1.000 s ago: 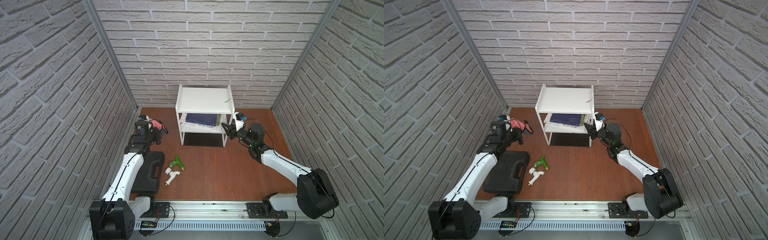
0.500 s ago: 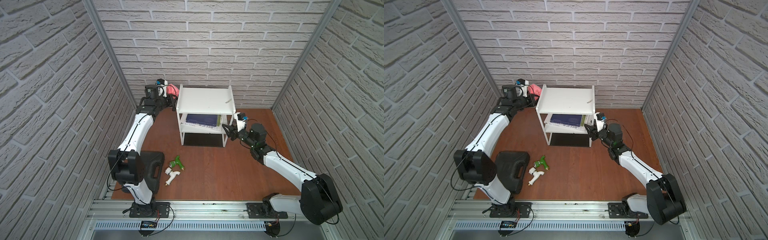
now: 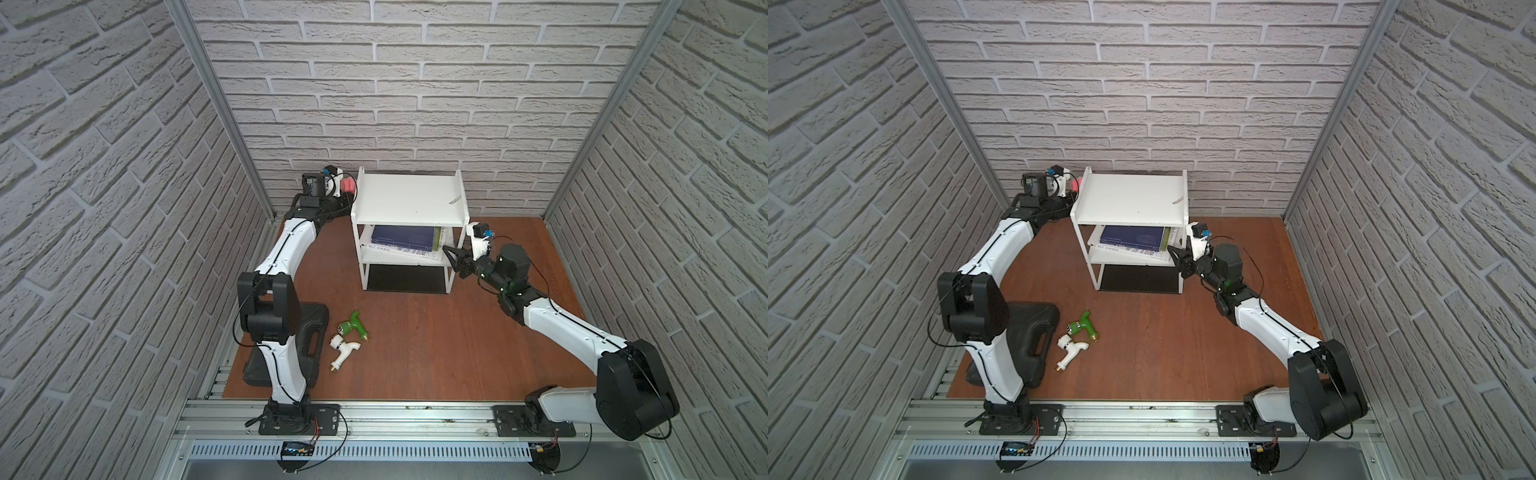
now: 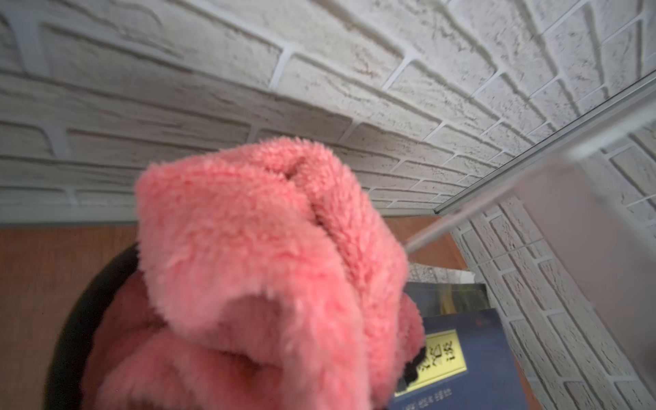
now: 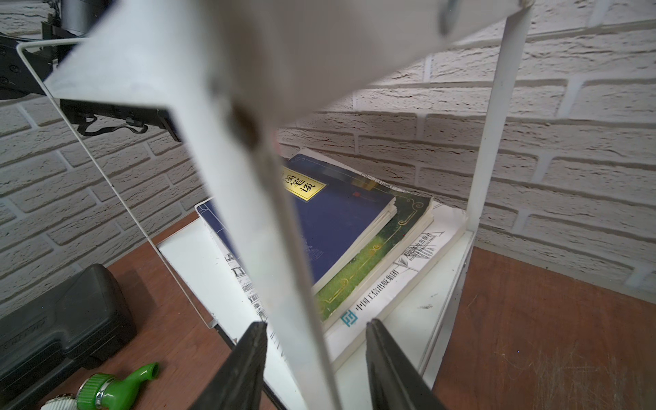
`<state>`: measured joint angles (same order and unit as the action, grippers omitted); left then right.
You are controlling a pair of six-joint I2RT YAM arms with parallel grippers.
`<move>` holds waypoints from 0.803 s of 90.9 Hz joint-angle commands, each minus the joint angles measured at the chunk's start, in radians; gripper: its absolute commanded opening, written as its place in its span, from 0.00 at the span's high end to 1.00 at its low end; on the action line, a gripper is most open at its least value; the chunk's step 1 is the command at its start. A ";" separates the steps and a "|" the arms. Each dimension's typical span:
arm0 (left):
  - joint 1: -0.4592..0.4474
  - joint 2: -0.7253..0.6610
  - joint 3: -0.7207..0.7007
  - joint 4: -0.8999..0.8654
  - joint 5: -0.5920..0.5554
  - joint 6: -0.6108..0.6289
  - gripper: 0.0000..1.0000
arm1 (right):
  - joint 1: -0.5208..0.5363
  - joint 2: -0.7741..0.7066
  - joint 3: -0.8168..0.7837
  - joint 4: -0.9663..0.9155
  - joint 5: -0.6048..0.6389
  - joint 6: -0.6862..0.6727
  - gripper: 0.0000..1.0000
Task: Wipe the bookshelf clean with a cloth
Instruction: Wipe the dust from the shelf.
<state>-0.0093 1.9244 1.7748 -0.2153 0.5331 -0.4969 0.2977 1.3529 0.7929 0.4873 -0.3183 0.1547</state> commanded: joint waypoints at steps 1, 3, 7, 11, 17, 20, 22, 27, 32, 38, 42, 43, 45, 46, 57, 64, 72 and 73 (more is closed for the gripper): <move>-0.005 -0.033 -0.001 0.090 0.016 -0.013 1.00 | 0.006 0.029 0.030 0.020 -0.015 0.029 0.50; -0.006 -0.036 -0.028 0.100 0.024 -0.017 1.00 | 0.006 0.032 0.029 0.024 -0.015 0.032 0.50; -0.010 -0.047 -0.090 0.122 0.040 -0.027 1.00 | 0.006 0.037 0.032 0.025 -0.015 0.035 0.50; -0.011 -0.074 -0.157 0.138 0.052 -0.031 1.00 | 0.006 0.039 0.035 0.019 -0.012 0.034 0.50; -0.009 -0.147 -0.273 0.157 0.041 -0.024 1.00 | 0.006 0.040 0.038 0.002 -0.004 0.030 0.51; -0.009 -0.188 -0.332 0.170 0.028 -0.015 1.00 | 0.006 0.039 0.038 -0.006 -0.001 0.027 0.51; -0.009 -0.216 -0.369 0.177 0.023 -0.010 1.00 | 0.006 0.037 0.039 -0.010 0.002 0.025 0.51; -0.009 -0.297 -0.453 0.182 0.016 0.001 1.00 | 0.006 0.035 0.034 -0.017 0.010 0.024 0.51; -0.008 -0.355 -0.519 0.150 0.020 0.017 1.00 | 0.006 0.033 0.028 -0.015 0.021 0.027 0.51; -0.008 -0.442 -0.604 0.101 -0.049 0.039 1.00 | 0.006 0.029 0.015 -0.003 0.035 0.034 0.50; -0.010 -0.519 -0.665 0.066 -0.134 0.060 1.00 | 0.006 0.025 0.008 0.004 0.041 0.036 0.49; -0.009 -0.539 -0.677 0.057 -0.157 0.064 1.00 | 0.006 0.023 0.007 0.005 0.043 0.037 0.49; -0.009 -0.577 -0.701 0.037 -0.201 0.072 1.00 | 0.006 0.021 0.005 0.006 0.043 0.038 0.49; -0.009 -0.594 -0.714 0.022 -0.221 0.075 1.00 | 0.006 0.019 0.005 0.006 0.043 0.038 0.49; -0.010 -0.784 -0.806 -0.090 -0.284 0.081 1.00 | 0.006 0.000 0.005 -0.006 0.028 0.031 0.48; -0.018 -0.881 -0.844 -0.114 -0.184 0.038 1.00 | 0.006 -0.018 -0.002 -0.009 0.027 0.032 0.48; -0.041 -0.951 -0.848 -0.089 -0.113 0.001 1.00 | 0.006 -0.034 -0.012 -0.007 0.034 0.031 0.47; -0.044 -0.954 -0.844 -0.085 -0.109 -0.002 1.00 | 0.006 -0.036 -0.013 -0.007 0.033 0.031 0.47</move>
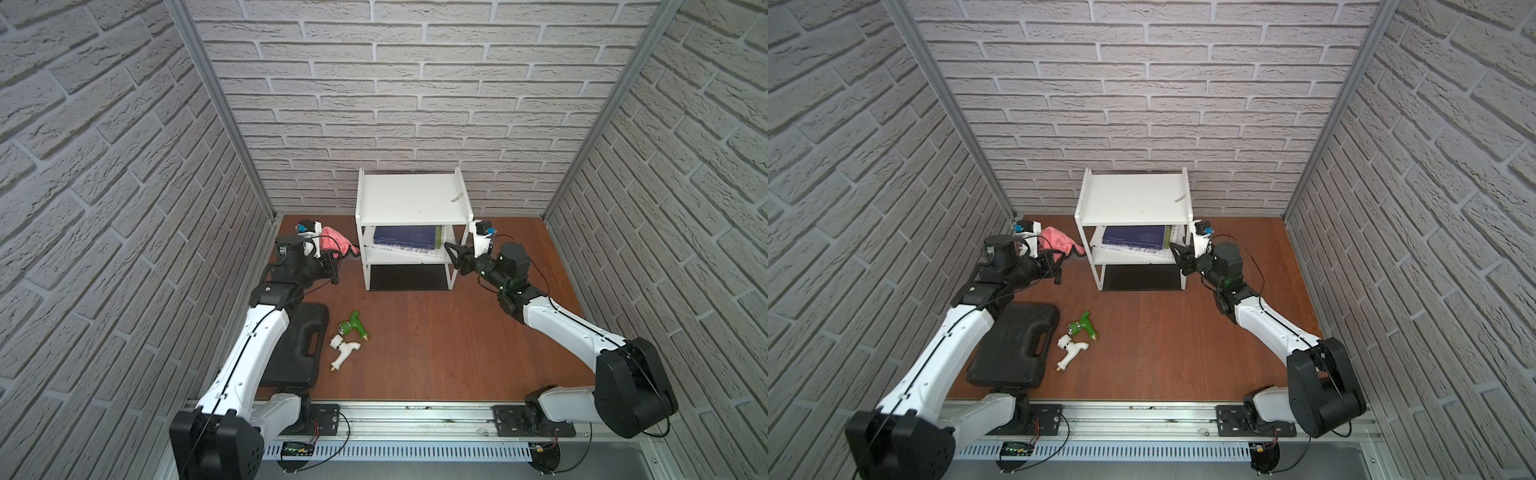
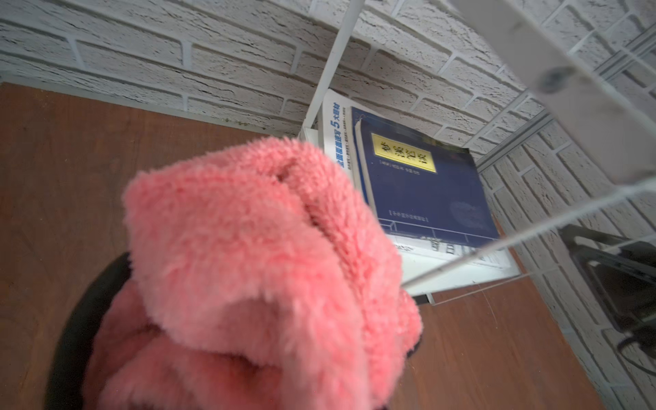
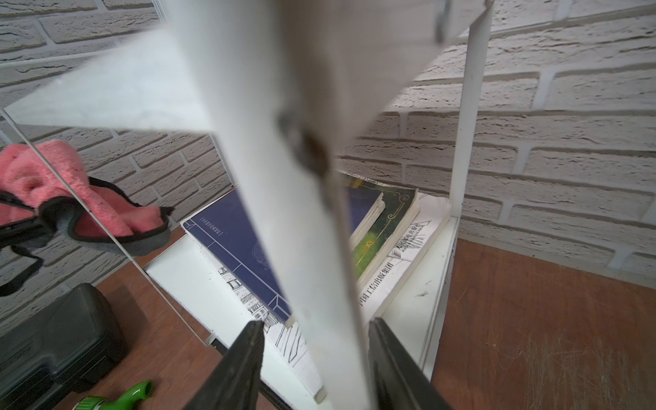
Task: Wipe the bookshelf clean with a cloth
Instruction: Wipe the dust from the shelf.
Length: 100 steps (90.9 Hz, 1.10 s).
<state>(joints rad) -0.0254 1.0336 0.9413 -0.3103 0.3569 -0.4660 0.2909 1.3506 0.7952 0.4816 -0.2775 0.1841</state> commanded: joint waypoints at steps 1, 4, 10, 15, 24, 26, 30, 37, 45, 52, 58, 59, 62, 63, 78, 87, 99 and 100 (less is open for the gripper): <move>-0.030 -0.066 -0.006 0.014 0.071 -0.034 1.00 | 0.013 -0.036 -0.015 0.000 -0.007 0.000 0.46; -0.035 -0.064 0.016 0.035 0.082 -0.035 1.00 | 0.013 -0.041 -0.015 0.004 -0.005 -0.003 0.46; -0.037 -0.027 0.087 0.047 0.110 -0.029 1.00 | 0.013 -0.045 -0.015 0.009 -0.001 -0.004 0.45; -0.042 0.006 0.132 0.056 0.144 -0.019 1.00 | 0.013 -0.042 -0.017 0.020 -0.009 -0.013 0.44; -0.067 0.049 0.143 0.099 0.128 -0.023 1.00 | 0.013 -0.033 -0.011 0.013 -0.023 -0.017 0.44; -0.073 0.058 0.134 0.102 0.111 -0.023 1.00 | 0.013 -0.032 -0.014 0.016 -0.024 -0.016 0.44; -0.090 0.071 0.103 0.105 0.064 -0.030 1.00 | 0.013 -0.028 -0.024 0.033 -0.017 -0.008 0.44; -0.149 0.078 -0.016 0.141 -0.071 -0.054 1.00 | 0.013 -0.020 -0.050 0.070 0.006 0.008 0.45; -0.234 0.074 -0.197 0.267 -0.191 -0.116 1.00 | 0.012 -0.011 -0.062 0.072 0.006 0.005 0.45; -0.242 0.086 -0.221 0.300 -0.197 -0.126 1.00 | 0.013 -0.008 -0.060 0.055 0.008 -0.008 0.45; -0.241 0.087 -0.129 0.234 -0.204 -0.072 1.00 | 0.013 -0.012 -0.048 0.043 0.004 -0.019 0.45; -0.242 0.087 -0.112 0.223 -0.205 -0.062 1.00 | 0.013 -0.012 -0.046 0.041 0.002 -0.020 0.45; -0.243 0.084 -0.053 0.198 -0.206 -0.033 1.00 | 0.013 -0.016 -0.039 0.039 -0.003 -0.021 0.45; -0.243 0.083 -0.036 0.189 -0.206 -0.024 1.00 | 0.013 -0.016 -0.037 0.039 -0.005 -0.022 0.45; -0.242 0.074 0.103 0.136 -0.236 0.027 1.00 | 0.013 -0.032 -0.042 0.062 -0.012 -0.010 0.45; -0.246 0.067 -0.004 0.165 -0.266 -0.024 1.00 | 0.013 -0.041 -0.059 0.070 -0.009 -0.010 0.45; -0.245 0.042 -0.130 0.102 -0.337 -0.015 1.00 | 0.012 -0.096 -0.087 0.026 0.044 -0.058 0.43; -0.245 0.037 -0.131 0.085 -0.349 -0.009 1.00 | 0.012 -0.104 -0.089 0.022 0.049 -0.061 0.43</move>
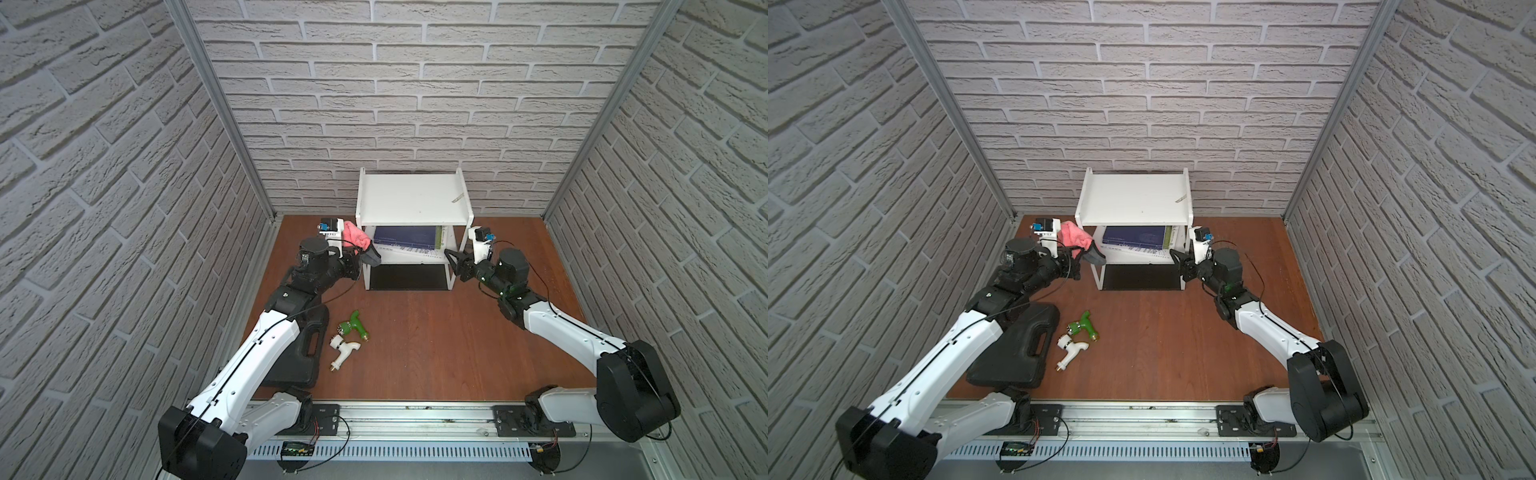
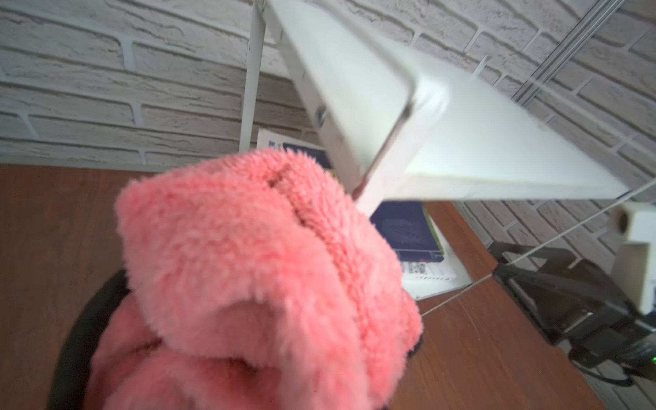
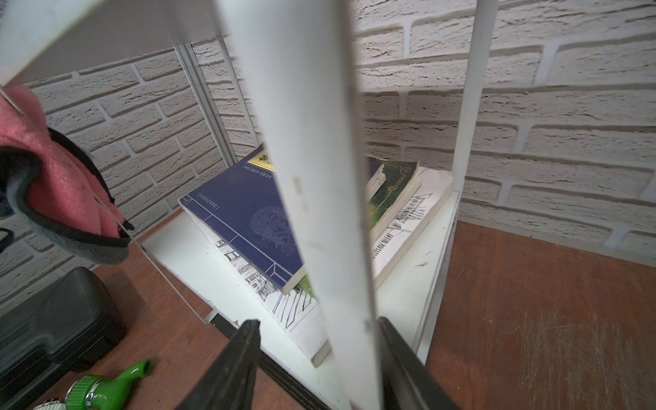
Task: Wipe the bookshelf clean with a cloth
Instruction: Wipe the dust from the shelf, then adjust the cleaning item.
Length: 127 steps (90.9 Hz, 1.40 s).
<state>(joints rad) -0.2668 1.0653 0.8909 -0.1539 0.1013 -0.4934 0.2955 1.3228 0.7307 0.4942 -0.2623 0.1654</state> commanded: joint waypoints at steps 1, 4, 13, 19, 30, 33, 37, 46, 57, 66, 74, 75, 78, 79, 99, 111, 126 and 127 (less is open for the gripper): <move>-0.003 -0.005 -0.082 -0.095 -0.104 0.024 1.00 | 0.007 -0.084 -0.029 0.005 0.043 -0.049 0.42; -0.002 -0.036 -0.080 -0.141 -0.122 0.048 1.00 | 0.007 -0.116 -0.041 -0.010 0.056 -0.070 0.40; 0.006 -0.135 -0.055 -0.263 -0.029 0.101 1.00 | 0.008 -0.233 -0.093 -0.031 0.002 -0.151 0.36; 0.007 -0.185 -0.038 -0.296 0.100 0.089 1.00 | 0.010 -0.312 -0.145 -0.013 -0.083 -0.208 0.31; 0.002 -0.214 -0.017 -0.306 0.336 0.033 1.00 | 0.029 -0.389 -0.163 -0.035 -0.312 -0.300 0.28; -0.002 -0.212 -0.009 -0.310 0.375 0.020 1.00 | 0.039 -0.381 -0.142 -0.070 -0.382 -0.322 0.28; -0.007 -0.207 0.004 -0.315 0.407 0.007 1.00 | 0.066 -0.357 -0.109 -0.104 -0.442 -0.355 0.28; -0.015 -0.202 0.029 -0.304 0.443 -0.009 1.00 | 0.156 -0.277 -0.044 -0.109 -0.501 -0.452 0.28; -0.017 -0.199 0.026 -0.212 0.506 -0.054 0.95 | 0.263 -0.160 0.067 -0.145 -0.522 -0.601 0.28; -0.021 -0.183 0.024 -0.182 0.561 -0.071 0.85 | 0.328 -0.054 0.155 -0.186 -0.501 -0.700 0.28; -0.023 -0.174 0.016 -0.183 0.569 -0.072 0.79 | 0.370 0.028 0.220 -0.166 -0.473 -0.733 0.28; -0.024 -0.173 0.015 -0.180 0.572 -0.072 0.78 | 0.373 0.038 0.228 -0.165 -0.471 -0.736 0.28; -0.023 -0.172 0.009 -0.170 0.581 -0.076 0.78 | 0.382 0.061 0.250 -0.165 -0.470 -0.754 0.28; -0.024 -0.172 0.007 -0.165 0.585 -0.077 0.78 | 0.384 0.068 0.256 -0.165 -0.470 -0.764 0.28; -0.026 -0.178 -0.032 -0.099 0.641 -0.101 0.77 | 0.414 0.171 0.335 -0.169 -0.448 -0.816 0.29; -0.025 -0.166 -0.038 -0.119 0.640 -0.078 0.72 | 0.424 0.196 0.368 -0.140 -0.418 -0.784 0.31; -0.023 -0.161 -0.032 -0.140 0.613 -0.046 0.57 | 0.424 0.204 0.383 -0.157 -0.399 -0.768 0.52; -0.024 -0.162 -0.033 -0.140 0.612 -0.043 0.56 | 0.424 0.202 0.381 -0.158 -0.395 -0.767 0.53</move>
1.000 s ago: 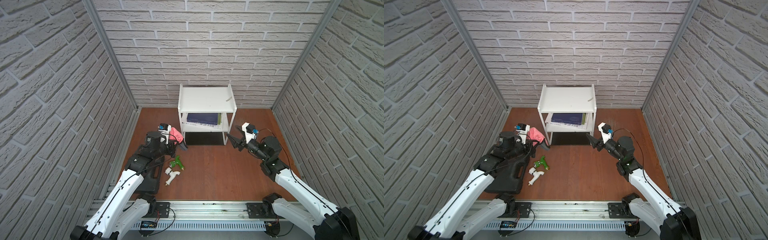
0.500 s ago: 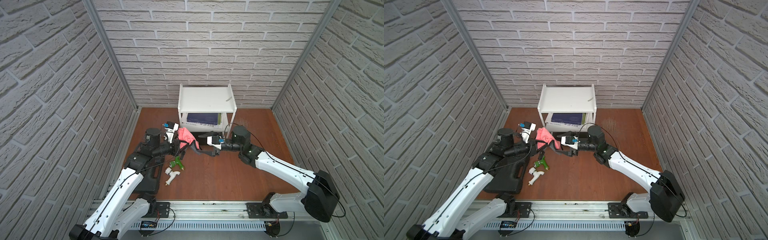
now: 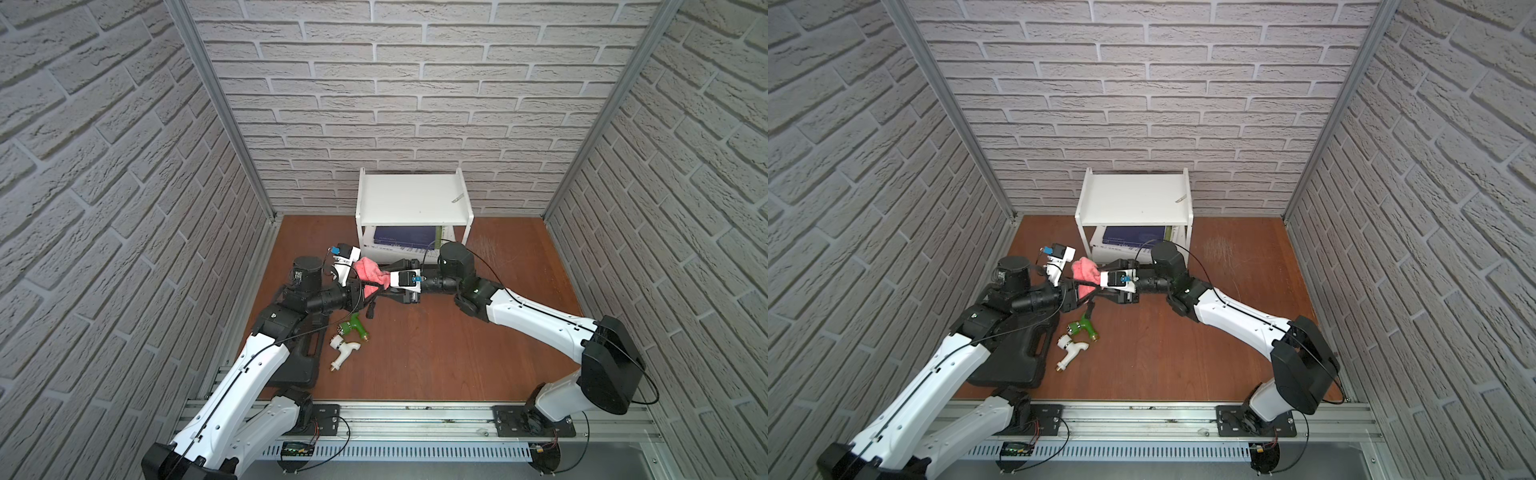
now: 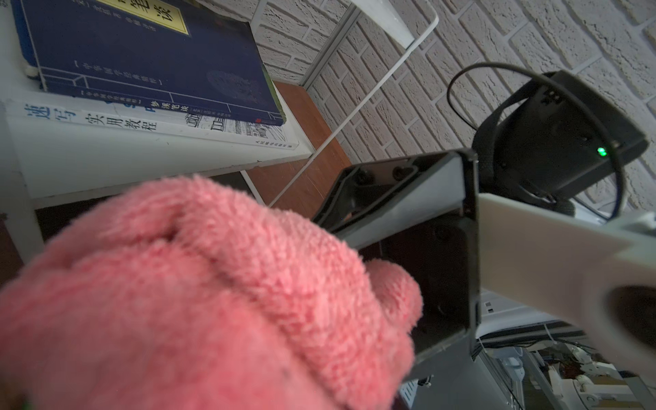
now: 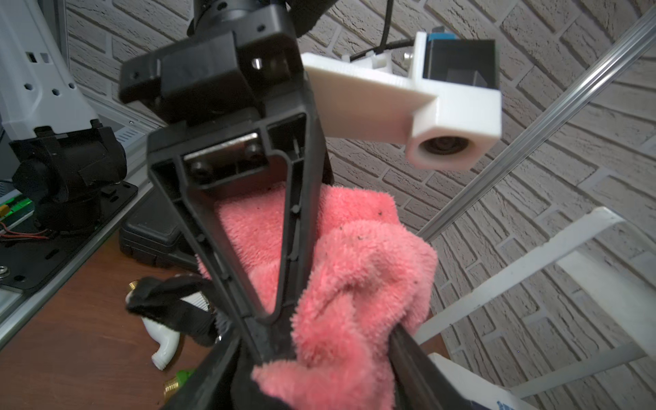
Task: Wipe the bookshelf clean with a cloth
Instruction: Adjust the cleaning item, then wipe the dust from the shelf.
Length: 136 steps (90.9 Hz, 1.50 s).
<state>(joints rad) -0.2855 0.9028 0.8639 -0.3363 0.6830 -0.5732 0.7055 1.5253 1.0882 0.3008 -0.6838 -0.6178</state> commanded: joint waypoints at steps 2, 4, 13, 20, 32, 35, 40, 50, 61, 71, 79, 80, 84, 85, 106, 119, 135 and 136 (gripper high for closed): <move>-0.005 0.000 -0.007 0.040 0.026 0.042 0.53 | 0.013 -0.004 0.021 0.035 0.034 0.016 0.58; -0.005 -0.003 -0.009 0.037 0.017 0.050 0.50 | 0.013 -0.007 0.018 0.031 0.048 0.016 0.66; -0.001 -0.031 -0.023 0.014 -0.066 0.085 0.38 | 0.010 -0.026 -0.009 0.028 0.145 0.012 0.89; 0.008 -0.065 -0.045 0.011 -0.154 0.108 0.31 | 0.000 -0.037 -0.025 0.007 0.226 -0.003 0.96; 0.015 -0.131 -0.095 0.031 -0.396 0.107 0.21 | -0.004 0.005 0.033 -0.172 0.428 -0.048 0.97; 0.019 -0.142 -0.107 0.051 -0.444 0.102 0.20 | -0.002 0.029 0.062 -0.225 0.470 -0.049 0.97; 0.023 -0.154 -0.129 0.106 -0.504 0.088 0.19 | 0.001 0.074 0.106 -0.273 0.541 -0.027 0.97; 0.029 -0.134 -0.141 0.237 -0.576 0.070 0.21 | 0.035 0.174 0.204 -0.298 0.681 0.019 0.97; 0.032 -0.049 -0.094 0.335 -0.591 0.091 0.25 | 0.090 0.287 0.364 -0.316 0.818 0.121 0.97; 0.032 0.020 -0.054 0.380 -0.642 0.104 0.28 | 0.092 0.305 0.398 -0.377 0.953 0.162 0.97; 0.035 0.058 -0.043 0.424 -0.649 0.105 0.30 | 0.068 0.259 0.322 -0.366 1.086 0.159 0.97; 0.035 0.064 -0.042 0.432 -0.645 0.107 0.30 | 0.065 0.252 0.314 -0.365 1.099 0.157 0.97; 0.037 0.086 -0.033 0.449 -0.626 0.112 0.31 | 0.054 0.230 0.280 -0.364 1.163 0.147 0.97; 0.038 0.091 -0.031 0.450 -0.621 0.113 0.32 | 0.053 0.224 0.273 -0.362 1.170 0.144 0.97; 0.045 0.190 0.039 0.461 -0.514 0.123 0.41 | 0.064 0.231 0.290 -0.277 0.813 0.368 0.97; 0.051 0.229 0.071 0.463 -0.511 0.140 0.46 | 0.063 0.229 0.260 -0.168 0.875 0.499 0.97; 0.060 0.281 0.134 0.414 -0.499 0.195 0.56 | 0.003 0.148 0.161 -0.287 1.222 0.433 0.97; 0.061 0.283 0.136 0.411 -0.497 0.198 0.57 | -0.001 0.140 0.152 -0.291 1.226 0.428 0.97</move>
<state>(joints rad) -0.2367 1.1725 0.9489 0.0570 0.1593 -0.4278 0.7593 1.7489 1.3083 0.0357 0.3164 -0.1967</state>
